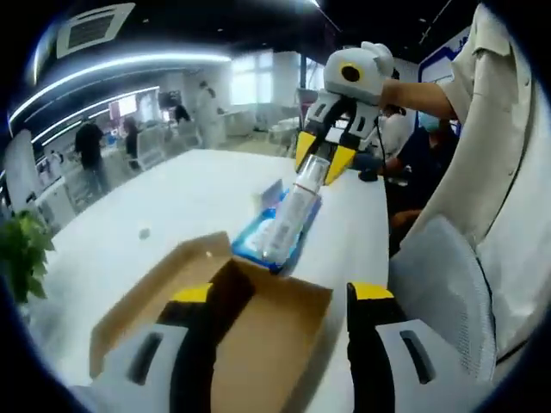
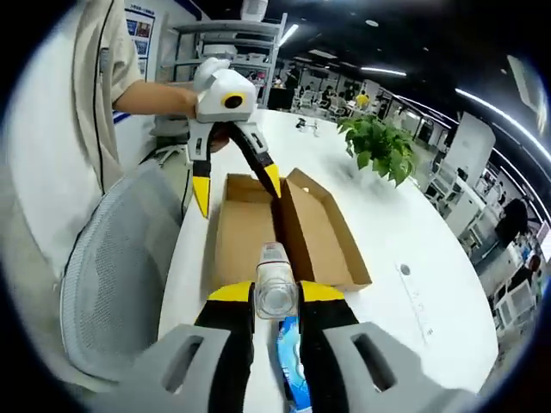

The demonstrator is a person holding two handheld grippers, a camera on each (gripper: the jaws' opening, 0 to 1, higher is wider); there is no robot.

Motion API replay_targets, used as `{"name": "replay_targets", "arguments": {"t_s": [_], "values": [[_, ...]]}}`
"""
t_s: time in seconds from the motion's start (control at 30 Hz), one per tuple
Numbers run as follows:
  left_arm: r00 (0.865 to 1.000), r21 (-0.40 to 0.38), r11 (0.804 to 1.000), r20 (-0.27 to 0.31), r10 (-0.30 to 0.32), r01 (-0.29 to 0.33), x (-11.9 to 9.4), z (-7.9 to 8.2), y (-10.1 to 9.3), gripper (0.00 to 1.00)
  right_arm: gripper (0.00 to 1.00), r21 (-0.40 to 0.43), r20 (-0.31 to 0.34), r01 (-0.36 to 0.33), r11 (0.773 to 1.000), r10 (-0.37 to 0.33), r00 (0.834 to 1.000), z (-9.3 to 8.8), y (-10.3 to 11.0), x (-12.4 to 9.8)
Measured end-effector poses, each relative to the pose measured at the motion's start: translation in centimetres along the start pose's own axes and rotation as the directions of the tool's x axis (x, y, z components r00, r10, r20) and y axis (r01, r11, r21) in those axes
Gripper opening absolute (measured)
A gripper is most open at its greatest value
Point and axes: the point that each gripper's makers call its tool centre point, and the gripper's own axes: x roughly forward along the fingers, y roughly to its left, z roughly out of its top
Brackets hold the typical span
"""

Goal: Operate the shoe box by opening the lid, removing the specified soft item, and placing it in the target area until the item is outside and the box remains undamaged.

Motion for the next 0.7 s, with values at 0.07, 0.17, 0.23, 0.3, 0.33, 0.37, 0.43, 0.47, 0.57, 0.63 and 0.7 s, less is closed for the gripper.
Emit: {"name": "replay_targets", "arguments": {"t_s": [0.07,0.17,0.23,0.3,0.33,0.37,0.43,0.47,0.57,0.63,0.7], "values": [[1.000,-0.016,1.000,0.002,0.015,-0.015,-0.3,-0.2,0.2,0.65,0.16,-0.011,-0.018,0.000,1.000,-0.001,1.000,-0.2,-0.6,-0.3],[0.999,-0.039,0.998,0.007,0.039,-0.039,-0.9,-0.5,0.6,0.68,0.16,-0.020,-0.038,0.002,1.000,-0.003,0.999,-0.5,-1.6,-0.7],[0.999,-0.051,0.997,0.009,0.054,-0.053,-1.2,-0.7,0.7,0.70,0.16,-0.028,-0.054,0.002,1.000,-0.003,0.999,-0.8,-2.3,-0.9],[0.998,-0.064,0.996,0.012,0.070,-0.069,-1.6,-1.0,0.9,0.71,0.16,-0.029,-0.067,0.003,1.000,-0.005,0.998,-1.1,-3.0,-1.0],[0.997,-0.070,0.994,0.011,0.080,-0.079,-1.8,-1.1,0.8,0.72,0.16,-0.034,-0.076,0.003,0.999,-0.006,0.997,-1.2,-3.3,-1.1],[0.996,-0.074,0.994,0.010,0.086,-0.085,-2.0,-1.2,0.8,0.73,0.16,-0.037,-0.084,0.001,0.999,-0.004,0.996,-1.4,-3.5,-1.1],[0.995,-0.079,0.992,0.008,0.099,-0.098,-2.4,-1.5,0.7,0.74,0.16,-0.041,-0.097,-0.004,0.999,0.000,0.995,-1.5,-4.0,-1.1],[0.995,-0.082,0.991,0.007,0.104,-0.103,-2.5,-1.6,0.7,0.75,0.16,-0.042,-0.102,-0.006,0.999,0.001,0.995,-1.6,-4.1,-1.1],[0.991,-0.101,0.987,0.013,0.131,-0.129,-3.3,-1.8,0.8,0.77,0.16,-0.049,-0.133,-0.011,0.999,0.004,0.991,-2.1,-5.0,-1.0],[0.989,-0.119,0.982,0.019,0.150,-0.147,-3.8,-1.9,0.9,0.78,0.16,-0.050,-0.148,-0.017,0.999,0.009,0.989,-2.4,-5.4,-1.0],[0.986,-0.130,0.978,0.021,0.165,-0.161,-4.2,-2.1,0.9,0.79,0.16,-0.053,-0.164,-0.020,0.998,0.011,0.986,-2.6,-5.9,-1.0]]}}
